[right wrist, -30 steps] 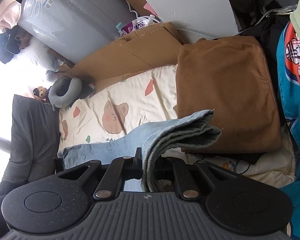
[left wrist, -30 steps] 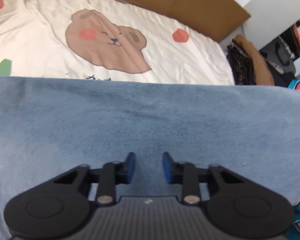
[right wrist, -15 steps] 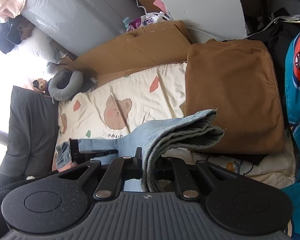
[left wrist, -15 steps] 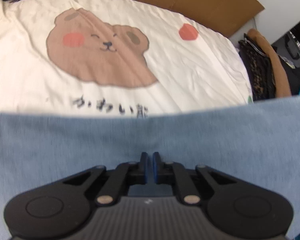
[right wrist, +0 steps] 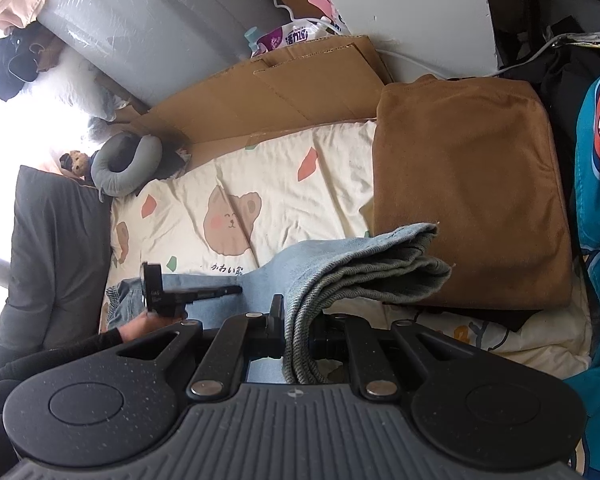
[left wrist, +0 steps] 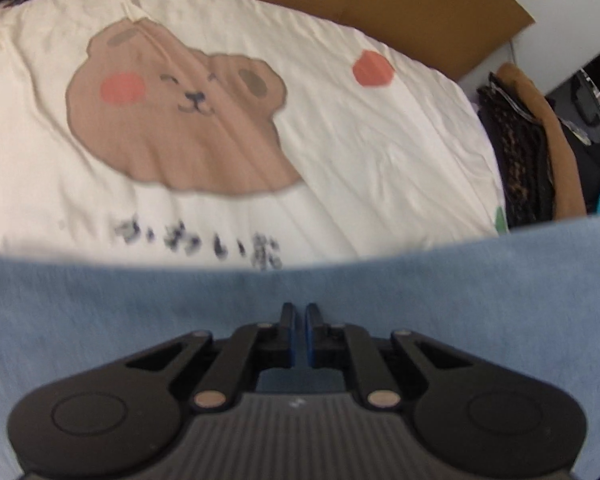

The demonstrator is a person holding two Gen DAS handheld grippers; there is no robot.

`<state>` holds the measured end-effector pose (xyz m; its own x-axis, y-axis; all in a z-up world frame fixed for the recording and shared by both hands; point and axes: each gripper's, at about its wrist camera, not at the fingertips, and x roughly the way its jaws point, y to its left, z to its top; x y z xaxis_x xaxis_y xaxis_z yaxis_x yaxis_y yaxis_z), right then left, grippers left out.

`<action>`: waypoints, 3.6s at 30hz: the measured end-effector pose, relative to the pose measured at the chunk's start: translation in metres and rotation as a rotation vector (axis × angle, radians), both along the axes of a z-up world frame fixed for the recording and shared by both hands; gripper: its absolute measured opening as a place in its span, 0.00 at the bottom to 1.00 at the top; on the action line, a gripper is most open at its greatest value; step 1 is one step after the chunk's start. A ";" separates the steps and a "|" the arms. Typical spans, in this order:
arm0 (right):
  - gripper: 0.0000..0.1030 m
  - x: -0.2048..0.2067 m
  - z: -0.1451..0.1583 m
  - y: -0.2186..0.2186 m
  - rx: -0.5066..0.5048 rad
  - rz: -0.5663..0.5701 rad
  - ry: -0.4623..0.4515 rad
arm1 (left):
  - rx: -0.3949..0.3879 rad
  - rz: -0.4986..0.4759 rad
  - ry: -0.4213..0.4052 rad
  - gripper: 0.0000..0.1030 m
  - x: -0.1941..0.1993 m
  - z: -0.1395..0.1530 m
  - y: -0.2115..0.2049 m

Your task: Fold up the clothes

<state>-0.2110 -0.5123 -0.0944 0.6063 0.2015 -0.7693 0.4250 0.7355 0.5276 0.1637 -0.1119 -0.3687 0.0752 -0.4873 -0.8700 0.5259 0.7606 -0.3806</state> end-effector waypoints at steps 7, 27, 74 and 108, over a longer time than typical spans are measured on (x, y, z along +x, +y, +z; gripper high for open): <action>0.08 0.004 0.002 0.003 -0.008 0.008 -0.010 | -0.015 0.049 0.039 0.05 -0.042 0.000 0.028; 0.08 0.049 0.047 0.032 -0.058 0.105 -0.073 | 0.040 0.095 0.165 0.04 -0.137 -0.002 0.085; 0.09 0.294 0.148 0.308 -0.126 0.656 -0.069 | -0.028 0.580 -0.035 0.72 -0.106 0.139 0.318; 0.09 0.403 0.025 0.457 -0.195 0.650 0.122 | -0.188 0.744 -0.079 0.72 -0.098 0.101 0.386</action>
<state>0.1922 -0.0557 -0.0692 0.3160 0.3461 -0.8834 -0.0869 0.9377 0.3363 0.0656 0.2742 -0.2678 0.4994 -0.4230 -0.7561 -0.0680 0.8509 -0.5209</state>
